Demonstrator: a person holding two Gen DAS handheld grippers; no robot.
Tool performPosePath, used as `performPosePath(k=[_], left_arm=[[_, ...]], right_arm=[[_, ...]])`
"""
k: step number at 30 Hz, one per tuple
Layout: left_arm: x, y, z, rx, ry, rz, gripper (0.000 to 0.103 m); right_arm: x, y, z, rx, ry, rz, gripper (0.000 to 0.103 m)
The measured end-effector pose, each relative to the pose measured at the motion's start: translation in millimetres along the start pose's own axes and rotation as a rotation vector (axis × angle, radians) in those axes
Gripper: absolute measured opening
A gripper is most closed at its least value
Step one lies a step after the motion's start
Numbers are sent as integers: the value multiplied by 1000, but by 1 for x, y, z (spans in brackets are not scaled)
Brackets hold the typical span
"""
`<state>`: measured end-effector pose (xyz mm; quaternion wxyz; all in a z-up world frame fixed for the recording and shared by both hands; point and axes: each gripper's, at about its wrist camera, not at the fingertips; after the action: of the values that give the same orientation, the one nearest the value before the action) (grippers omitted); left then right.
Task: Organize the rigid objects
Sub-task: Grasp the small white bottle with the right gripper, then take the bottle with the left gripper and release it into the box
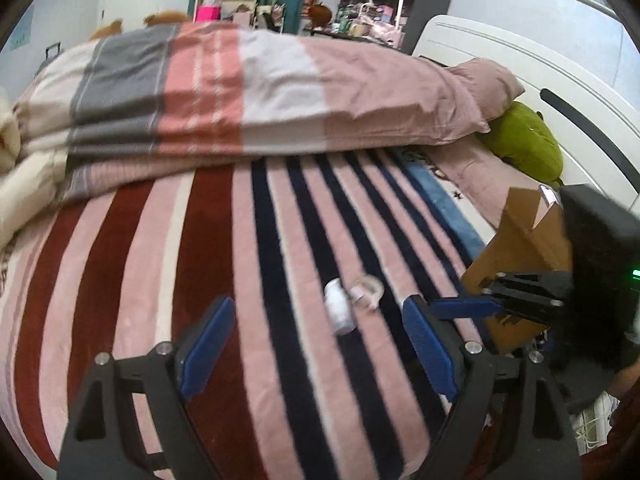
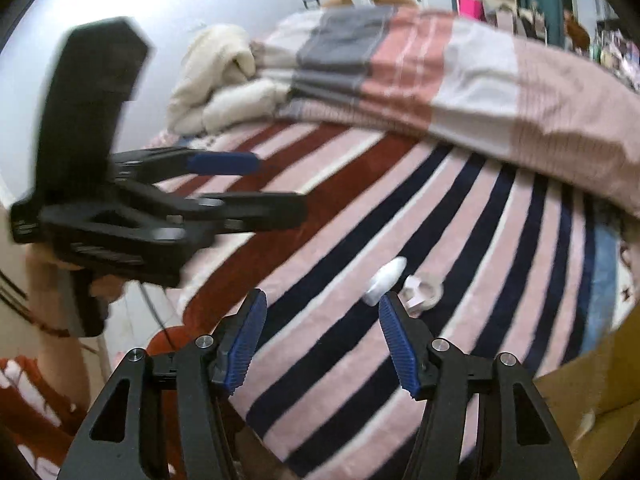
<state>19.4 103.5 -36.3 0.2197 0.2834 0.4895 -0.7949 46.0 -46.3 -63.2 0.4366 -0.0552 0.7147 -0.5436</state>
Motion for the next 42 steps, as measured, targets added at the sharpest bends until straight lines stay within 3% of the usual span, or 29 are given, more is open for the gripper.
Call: performPosePath(k=[9, 13, 15, 16, 18, 20, 23, 28, 30, 38, 42], left_arm=[[21, 10, -33, 11, -68, -19, 84], [21, 11, -34, 14, -70, -18, 84], [20, 12, -33, 12, -68, -21, 84], [19, 13, -32, 12, -67, -23, 84], [18, 15, -31, 18, -66, -25, 84], [17, 17, -28, 24, -63, -29, 84], [13, 20, -19, 53, -59, -30, 84], [-7, 19, 18, 181, -4, -1, 83], [-19, 16, 39, 248, 25, 20, 79], [-59, 30, 126, 400, 161, 14, 34], [-72, 50, 170, 438, 221, -18, 27]], right_arm=[[2, 106, 19, 41, 153, -121, 55], [-6, 129, 29, 57, 237, -140, 54], [-7, 133, 32, 93, 247, -141, 43], [-7, 135, 31, 133, 235, -145, 27], [-5, 132, 28, 155, 205, -139, 23], [0, 121, 25, 170, 179, -129, 21], [4, 100, 22, 127, 160, -88, 21], [6, 34, 13, 36, 109, 21, 21], [3, 6, 13, 14, 104, 69, 21], [8, -84, 49, 20, 146, 213, 21], [22, -118, 79, 57, 173, 254, 21]])
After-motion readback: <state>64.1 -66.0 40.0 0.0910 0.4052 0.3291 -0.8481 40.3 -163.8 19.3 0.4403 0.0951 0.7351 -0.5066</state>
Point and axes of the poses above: each gripper's, at about its wrist camera, not at the fingertips, and y roughly the way its jaws point, z to its right, x to its underside, and after that the axes turned 13 degrees about x, right-handed
